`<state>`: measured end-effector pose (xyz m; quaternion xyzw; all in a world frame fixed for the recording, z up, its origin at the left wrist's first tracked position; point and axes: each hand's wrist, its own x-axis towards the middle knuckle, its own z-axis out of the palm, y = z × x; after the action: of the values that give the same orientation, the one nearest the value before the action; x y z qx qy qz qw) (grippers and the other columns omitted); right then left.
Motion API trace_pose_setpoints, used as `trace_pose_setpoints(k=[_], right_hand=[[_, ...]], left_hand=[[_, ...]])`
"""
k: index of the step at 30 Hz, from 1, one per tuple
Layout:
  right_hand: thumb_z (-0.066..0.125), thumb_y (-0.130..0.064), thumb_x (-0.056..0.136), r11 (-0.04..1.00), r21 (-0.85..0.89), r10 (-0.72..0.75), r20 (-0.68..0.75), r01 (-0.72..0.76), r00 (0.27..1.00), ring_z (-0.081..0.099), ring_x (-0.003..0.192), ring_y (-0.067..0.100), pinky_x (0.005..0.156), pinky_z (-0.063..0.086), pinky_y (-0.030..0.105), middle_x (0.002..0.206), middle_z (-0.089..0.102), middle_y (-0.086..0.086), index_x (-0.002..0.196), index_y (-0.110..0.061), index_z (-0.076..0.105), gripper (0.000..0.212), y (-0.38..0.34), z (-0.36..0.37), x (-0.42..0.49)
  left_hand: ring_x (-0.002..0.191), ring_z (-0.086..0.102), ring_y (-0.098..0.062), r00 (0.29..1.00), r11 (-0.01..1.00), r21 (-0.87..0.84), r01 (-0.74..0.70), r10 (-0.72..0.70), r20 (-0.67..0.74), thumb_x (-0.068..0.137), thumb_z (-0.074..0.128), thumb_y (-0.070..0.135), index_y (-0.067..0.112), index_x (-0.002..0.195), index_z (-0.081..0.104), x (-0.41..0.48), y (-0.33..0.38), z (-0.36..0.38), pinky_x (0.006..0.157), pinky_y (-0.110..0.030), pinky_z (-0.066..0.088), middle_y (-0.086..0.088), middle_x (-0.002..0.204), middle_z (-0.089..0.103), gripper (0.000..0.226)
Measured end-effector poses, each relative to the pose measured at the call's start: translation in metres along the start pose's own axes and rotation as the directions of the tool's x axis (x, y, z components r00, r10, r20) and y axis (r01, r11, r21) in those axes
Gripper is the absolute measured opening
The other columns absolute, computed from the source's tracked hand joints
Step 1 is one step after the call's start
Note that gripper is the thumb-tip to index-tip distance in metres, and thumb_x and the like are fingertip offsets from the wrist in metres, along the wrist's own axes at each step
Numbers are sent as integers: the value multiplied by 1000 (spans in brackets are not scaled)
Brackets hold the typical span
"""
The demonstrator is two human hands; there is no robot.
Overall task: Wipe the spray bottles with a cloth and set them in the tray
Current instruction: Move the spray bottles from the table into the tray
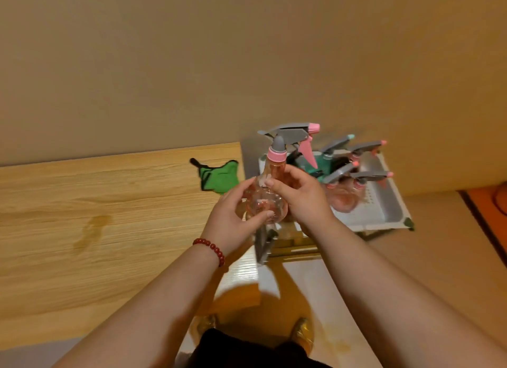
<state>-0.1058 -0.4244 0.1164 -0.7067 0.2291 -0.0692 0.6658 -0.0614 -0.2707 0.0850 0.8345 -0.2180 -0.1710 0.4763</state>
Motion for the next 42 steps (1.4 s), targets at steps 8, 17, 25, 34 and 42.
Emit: trace_pose_setpoints(k=[8,17,25,34,42], right_hand=[[73,-17,83,999,-32,-28,-120,24,992,66,83,-3,70,49,11,91,71,-14,101,-26,68,21,27,-121,-19],[79,-22,78,1000,6,26,-403,-26,915,62,96,2,89,50,24,107,68,-6,112,-23,67,36,60,-216,-31],[80,-25,77,998,48,69,-503,-52,861,56,117,11,95,47,22,122,63,-7,111,-29,65,38,97,-258,-11],[84,-34,70,994,35,107,-577,-107,810,62,104,8,83,48,13,106,67,-9,120,-14,65,56,142,-284,35],[82,-27,74,995,59,103,-566,-85,818,58,112,9,70,38,-6,120,65,-2,130,-12,60,62,154,-281,60]], left_hand=[[121,43,-2,986,991,91,-95,81,146,84,69,38,29,145,36,10,56,110,100,-15,37,12,134,42,69],[128,43,-12,974,942,272,-198,157,165,95,54,35,23,141,45,42,87,161,108,-30,37,1,140,48,48],[129,43,-24,920,771,501,-393,320,228,93,58,34,19,140,47,104,113,202,109,-40,34,-4,137,53,50],[117,52,-24,855,469,722,-508,174,488,94,51,47,25,132,54,160,118,232,98,-41,43,0,126,61,44],[73,55,-27,847,516,674,-528,264,461,98,52,28,12,98,65,163,102,224,65,-41,51,-7,76,62,21]])
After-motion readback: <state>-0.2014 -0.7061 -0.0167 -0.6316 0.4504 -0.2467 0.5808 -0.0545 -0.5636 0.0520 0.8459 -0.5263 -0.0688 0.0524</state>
